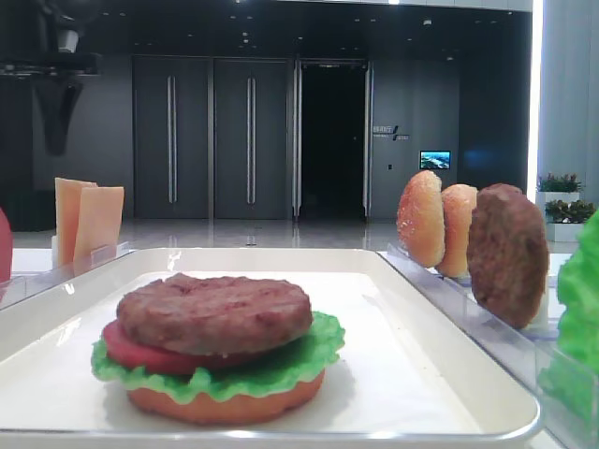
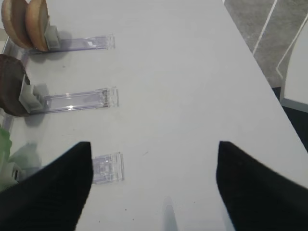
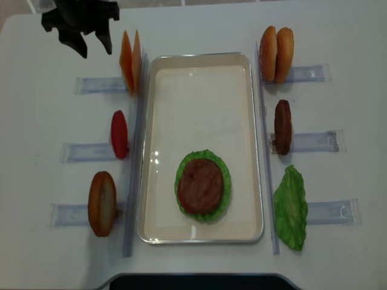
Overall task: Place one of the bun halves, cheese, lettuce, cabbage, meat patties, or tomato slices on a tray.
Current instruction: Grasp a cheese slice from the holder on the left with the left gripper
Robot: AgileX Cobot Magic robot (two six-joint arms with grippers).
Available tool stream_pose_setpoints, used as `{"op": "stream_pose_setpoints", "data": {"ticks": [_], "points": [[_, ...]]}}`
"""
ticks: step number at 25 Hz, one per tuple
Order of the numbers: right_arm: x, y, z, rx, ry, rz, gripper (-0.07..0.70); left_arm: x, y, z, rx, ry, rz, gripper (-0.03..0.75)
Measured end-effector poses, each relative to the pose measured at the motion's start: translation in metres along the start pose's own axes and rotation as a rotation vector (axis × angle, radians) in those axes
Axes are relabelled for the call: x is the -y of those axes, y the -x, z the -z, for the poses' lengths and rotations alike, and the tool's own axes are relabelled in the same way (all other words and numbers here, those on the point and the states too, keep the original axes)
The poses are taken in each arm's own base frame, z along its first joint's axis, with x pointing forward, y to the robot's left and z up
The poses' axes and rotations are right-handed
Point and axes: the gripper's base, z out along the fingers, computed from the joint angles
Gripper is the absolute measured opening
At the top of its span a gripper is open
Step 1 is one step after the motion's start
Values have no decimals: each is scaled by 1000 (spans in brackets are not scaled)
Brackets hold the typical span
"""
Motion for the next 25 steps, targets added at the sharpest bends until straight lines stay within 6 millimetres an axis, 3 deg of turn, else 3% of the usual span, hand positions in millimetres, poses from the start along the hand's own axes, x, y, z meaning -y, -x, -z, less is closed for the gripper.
{"op": "stream_pose_setpoints", "data": {"ticks": [12,25], "points": [[0,0,0,0,0,0,536,57,-10,16,45,-44,-45,471],[0,0,0,0,0,0,535,64,-6,17,117,-60,-24,471]]}}
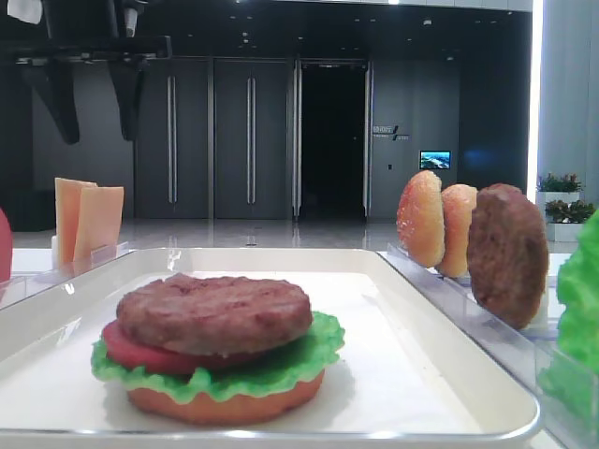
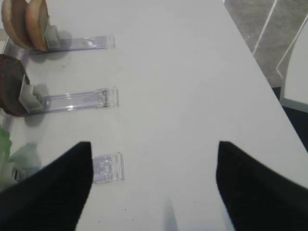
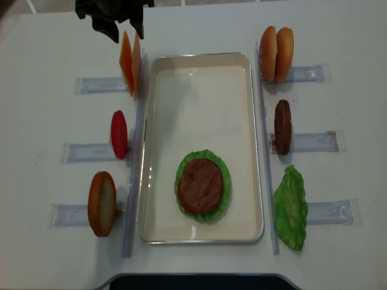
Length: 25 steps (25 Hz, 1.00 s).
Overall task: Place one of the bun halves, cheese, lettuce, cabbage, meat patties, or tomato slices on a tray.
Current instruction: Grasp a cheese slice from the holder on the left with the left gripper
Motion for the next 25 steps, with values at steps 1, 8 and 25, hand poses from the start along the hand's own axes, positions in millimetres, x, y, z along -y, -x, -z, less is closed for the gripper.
{"op": "stream_pose_setpoints", "data": {"ticks": [1,8,25], "points": [[0,0,0,0,0,0,535,0,0,0,5,-2,1,471],[0,0,0,0,0,0,535,2,1,-21,-27,9,-3,471],[0,0,0,0,0,0,535,6,1,-51,-50,16,-9,471]]}}
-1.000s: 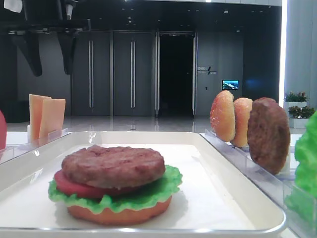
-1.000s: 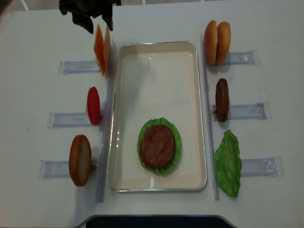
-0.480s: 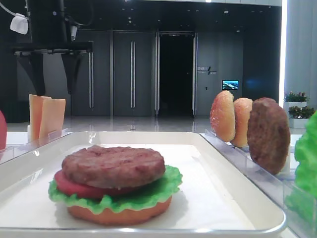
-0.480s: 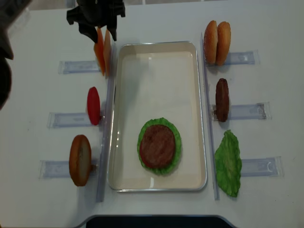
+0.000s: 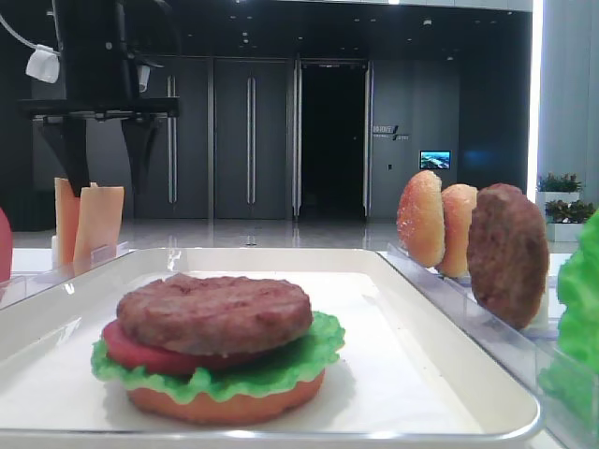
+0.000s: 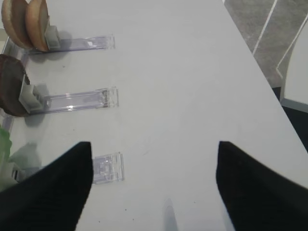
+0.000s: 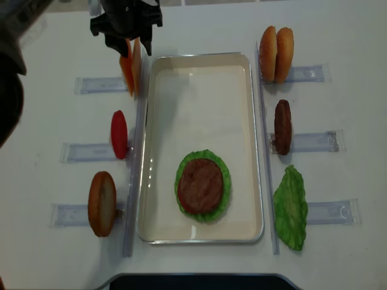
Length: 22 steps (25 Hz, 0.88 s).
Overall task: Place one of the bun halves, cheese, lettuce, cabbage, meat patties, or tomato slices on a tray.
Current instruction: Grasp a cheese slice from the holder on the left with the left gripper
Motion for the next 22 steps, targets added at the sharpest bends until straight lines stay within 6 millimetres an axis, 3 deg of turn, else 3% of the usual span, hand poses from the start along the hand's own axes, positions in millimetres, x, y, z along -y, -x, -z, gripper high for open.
{"op": "stream_pose_setpoints", "data": {"ticks": [16,22], "points": [[0,0,0,0,0,0,535,-6,2,-4,20,74,-42,470],[0,0,0,0,0,0,535,-6,3,-4,21,77,-44,369]]}}
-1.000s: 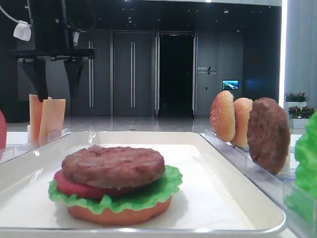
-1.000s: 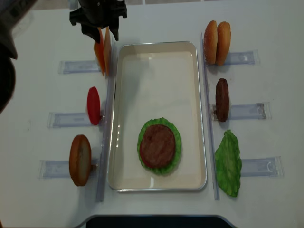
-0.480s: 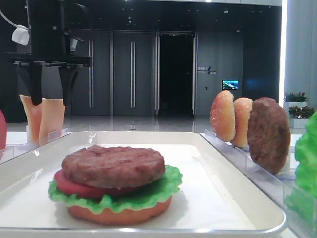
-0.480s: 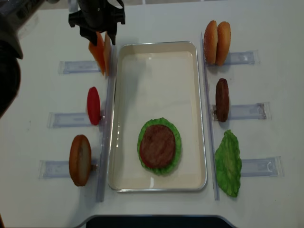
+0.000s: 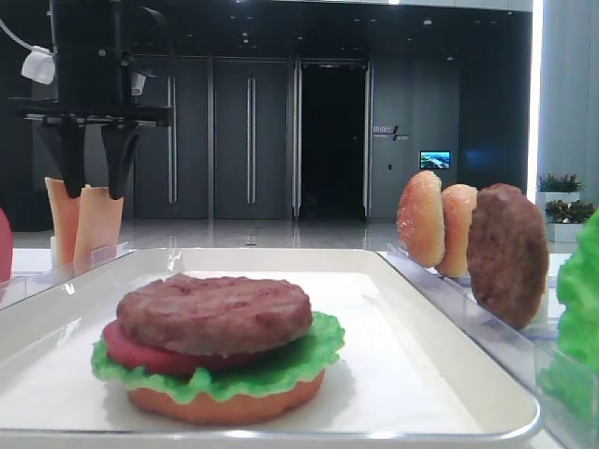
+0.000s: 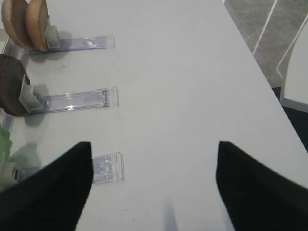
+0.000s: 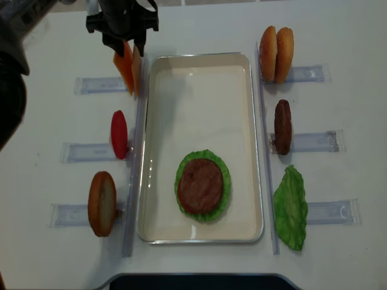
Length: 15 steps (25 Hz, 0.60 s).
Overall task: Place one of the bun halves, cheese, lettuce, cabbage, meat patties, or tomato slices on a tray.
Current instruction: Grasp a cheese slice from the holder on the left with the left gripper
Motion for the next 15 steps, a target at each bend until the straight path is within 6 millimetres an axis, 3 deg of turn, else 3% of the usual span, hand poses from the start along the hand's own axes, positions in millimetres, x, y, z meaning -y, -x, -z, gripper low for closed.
{"op": "stream_pose_setpoints", "data": {"ticks": [9,15], "points": [[0,0,0,0,0,0,535,3,-1,0,-1,-1,-6,43],[0,0,0,0,0,0,535,5,-2,1,-10,-8,-7,30]]}}
